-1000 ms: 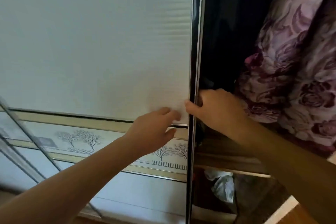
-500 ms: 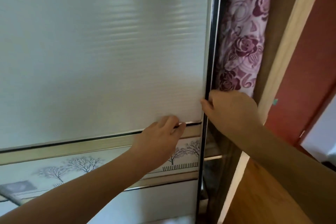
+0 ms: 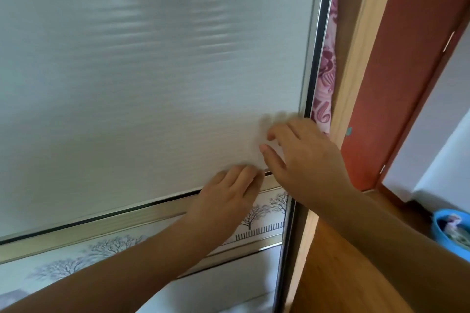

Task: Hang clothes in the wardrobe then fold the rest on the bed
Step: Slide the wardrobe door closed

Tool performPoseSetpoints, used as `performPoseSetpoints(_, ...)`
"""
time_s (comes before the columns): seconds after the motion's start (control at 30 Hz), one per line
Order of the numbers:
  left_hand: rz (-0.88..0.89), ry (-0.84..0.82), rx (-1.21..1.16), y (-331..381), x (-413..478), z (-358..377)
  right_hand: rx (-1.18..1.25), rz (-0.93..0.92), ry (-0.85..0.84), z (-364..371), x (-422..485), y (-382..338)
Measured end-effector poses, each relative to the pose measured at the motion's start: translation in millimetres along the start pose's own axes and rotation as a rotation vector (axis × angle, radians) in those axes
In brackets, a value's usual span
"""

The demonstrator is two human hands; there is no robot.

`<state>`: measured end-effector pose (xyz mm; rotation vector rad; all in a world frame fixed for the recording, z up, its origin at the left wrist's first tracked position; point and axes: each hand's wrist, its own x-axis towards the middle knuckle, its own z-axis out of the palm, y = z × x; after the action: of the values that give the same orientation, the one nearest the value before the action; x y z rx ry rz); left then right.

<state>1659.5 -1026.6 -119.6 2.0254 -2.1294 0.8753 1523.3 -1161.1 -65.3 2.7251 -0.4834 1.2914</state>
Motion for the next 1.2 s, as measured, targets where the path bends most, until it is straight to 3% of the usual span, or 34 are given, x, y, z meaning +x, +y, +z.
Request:
performPoseSetpoints(0.1, 0.000, 0.028, 0.004, -1.6, -0.7, 4.0, 0.061, 0.129, 0.110, -4.6, -5.9, 12.2)
performPoseSetpoints(0.33, -0.012, -0.045, -0.006, -6.0, -7.4, 7.5, 0.416, 0.442, 0.022, -10.1, -4.9, 7.3)
performPoseSetpoints(0.6, -0.040, -0.115, -0.009, -6.2, -9.8, -3.7, 0.948, 0.497, -0.071, -8.7, 22.2, 7.7)
performPoseSetpoints(0.8, -0.041, -0.133, -0.002, -3.3, -5.0, -7.6, 1.241, 0.894, -0.122, 7.9, 41.3, 22.5)
performPoseSetpoints(0.93, -0.035, -0.129, -0.008, 0.9, 2.3, -6.6, 1.022, 0.991, -0.185, -0.2, 27.5, 20.3)
performPoseSetpoints(1.1, -0.017, -0.122, -0.018, 7.0, 13.0, -3.2, 0.503, 0.644, -0.309, -33.0, -16.2, 26.3)
performPoseSetpoints(1.2, -0.013, -0.105, -0.008, 12.2, 21.9, 0.2, 0.252, 0.486, -0.241, -39.6, -26.3, 36.1)
